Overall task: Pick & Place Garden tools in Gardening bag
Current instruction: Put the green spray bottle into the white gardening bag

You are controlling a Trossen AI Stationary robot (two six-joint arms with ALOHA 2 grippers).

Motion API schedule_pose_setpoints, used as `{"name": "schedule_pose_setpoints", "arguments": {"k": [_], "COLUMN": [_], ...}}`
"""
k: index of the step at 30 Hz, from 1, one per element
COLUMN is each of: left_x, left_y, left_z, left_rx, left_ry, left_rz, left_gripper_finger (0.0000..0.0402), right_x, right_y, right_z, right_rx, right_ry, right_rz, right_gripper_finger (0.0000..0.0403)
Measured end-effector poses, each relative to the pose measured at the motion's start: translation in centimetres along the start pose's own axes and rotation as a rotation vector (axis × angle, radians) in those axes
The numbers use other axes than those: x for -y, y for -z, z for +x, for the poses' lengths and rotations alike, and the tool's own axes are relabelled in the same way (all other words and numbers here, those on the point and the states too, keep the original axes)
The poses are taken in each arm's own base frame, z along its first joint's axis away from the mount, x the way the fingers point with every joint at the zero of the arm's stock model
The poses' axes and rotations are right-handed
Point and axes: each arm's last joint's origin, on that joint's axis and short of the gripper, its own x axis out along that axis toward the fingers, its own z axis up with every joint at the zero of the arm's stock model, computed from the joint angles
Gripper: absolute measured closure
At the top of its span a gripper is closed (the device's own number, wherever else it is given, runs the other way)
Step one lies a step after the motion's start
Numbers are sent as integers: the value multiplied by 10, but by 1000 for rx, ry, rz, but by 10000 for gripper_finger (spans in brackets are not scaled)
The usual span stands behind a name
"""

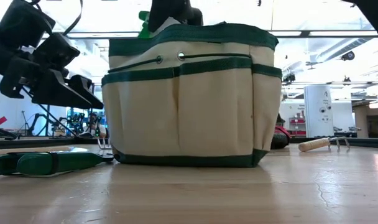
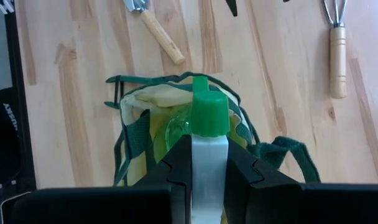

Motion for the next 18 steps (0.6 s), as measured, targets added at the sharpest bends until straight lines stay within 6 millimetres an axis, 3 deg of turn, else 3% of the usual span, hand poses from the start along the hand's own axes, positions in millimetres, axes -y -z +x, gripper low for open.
{"name": "schedule_pose_setpoints", "arguments": {"k": [8,18], "left_x": [0,0], "left_y": [0,1], "left_z": [0,0], "left_rx": [-2,-2], "left_ry": [0,0], "left_rz": [0,1], "left_gripper_finger": [161,161], "right_x": [-1,3], "right_y": [-2,-1], "right_z": [1,17], "right_rx": [16,-26], "right_ry": [-6,8], "right_rz": [2,10], "right_gripper_finger": [364,364]}}
